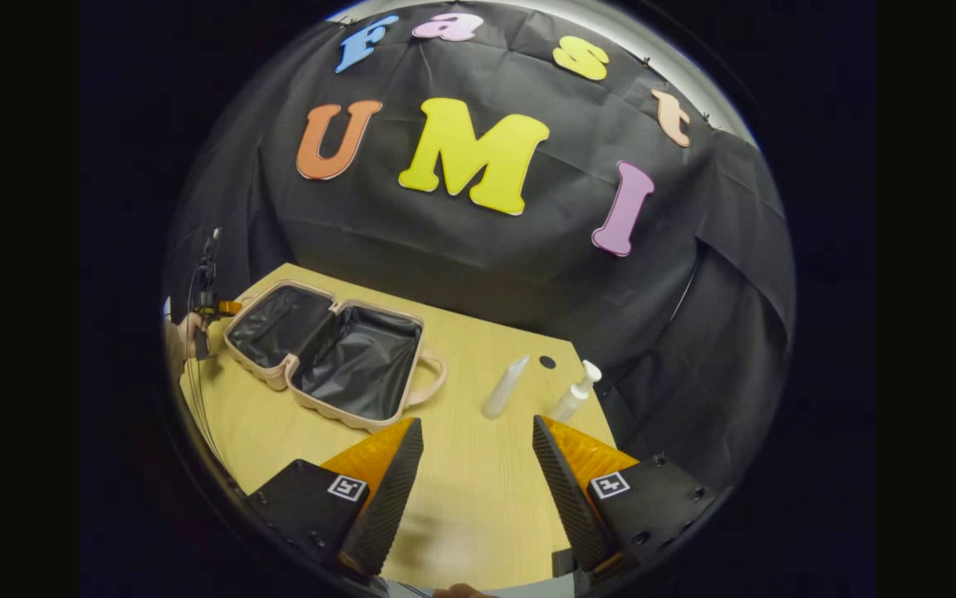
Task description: First open the suitcase, pack the skin care products into it, and then close the suitcase.
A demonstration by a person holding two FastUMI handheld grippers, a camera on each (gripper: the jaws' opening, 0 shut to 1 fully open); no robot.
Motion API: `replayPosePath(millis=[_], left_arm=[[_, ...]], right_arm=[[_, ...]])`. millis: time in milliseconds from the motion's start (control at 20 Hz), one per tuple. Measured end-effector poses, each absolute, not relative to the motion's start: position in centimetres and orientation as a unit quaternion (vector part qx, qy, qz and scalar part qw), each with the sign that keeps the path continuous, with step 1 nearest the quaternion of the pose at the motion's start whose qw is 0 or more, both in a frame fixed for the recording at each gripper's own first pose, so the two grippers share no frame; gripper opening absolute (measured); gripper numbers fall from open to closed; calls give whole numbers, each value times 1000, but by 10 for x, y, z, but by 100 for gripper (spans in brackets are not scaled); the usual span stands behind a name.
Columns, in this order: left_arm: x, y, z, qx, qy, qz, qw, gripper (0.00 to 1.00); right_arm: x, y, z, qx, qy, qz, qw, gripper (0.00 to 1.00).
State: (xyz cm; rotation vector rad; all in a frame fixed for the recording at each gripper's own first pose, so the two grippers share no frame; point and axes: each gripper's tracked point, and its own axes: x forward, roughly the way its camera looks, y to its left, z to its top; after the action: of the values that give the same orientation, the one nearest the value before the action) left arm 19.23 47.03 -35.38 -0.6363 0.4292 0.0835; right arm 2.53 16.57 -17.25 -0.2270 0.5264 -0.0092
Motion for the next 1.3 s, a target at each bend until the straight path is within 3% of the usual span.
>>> replayPosePath(millis=[100, 200, 250, 400, 500, 550, 650, 700, 950, 1200, 1300], left_arm=[[189, 471, -352, -347, 207, 47, 913, 10], [188, 467, -342, -382, 189, 40, 904, 22], [189, 466, -336, -403, 179, 40, 896, 21], [187, 465, -312, -479, 141, 67, 864, 72], [176, 464, -297, -498, 123, 88, 854, 85], [173, 453, -281, -510, 109, 71, 850, 74], [162, 423, -240, -489, 86, 49, 867, 100], [157, 405, -219, -468, 78, 33, 879, 90], [151, 295, -148, -395, 67, -47, 915, 95], [147, 199, -98, -313, 20, -70, 947, 95], [148, 161, -99, -301, 32, -67, 951, 95]], right_arm=[[24, 159, -172, -109, 260, -8, 959, 78], [22, 155, -174, -101, 258, -13, 961, 78], [22, 152, -174, -96, 258, -15, 961, 78], [22, 138, -167, -88, 245, -14, 965, 79], [27, 125, -167, -81, 234, -13, 969, 79], [30, 115, -166, -76, 228, -12, 971, 78], [33, 97, -168, -72, 221, -10, 973, 79], [34, 88, -170, -70, 219, -8, 973, 79], [47, 36, -176, -78, 201, 3, 977, 79], [68, -10, -187, -63, 201, 20, 977, 78], [78, -27, -194, -64, 201, 24, 977, 78]])
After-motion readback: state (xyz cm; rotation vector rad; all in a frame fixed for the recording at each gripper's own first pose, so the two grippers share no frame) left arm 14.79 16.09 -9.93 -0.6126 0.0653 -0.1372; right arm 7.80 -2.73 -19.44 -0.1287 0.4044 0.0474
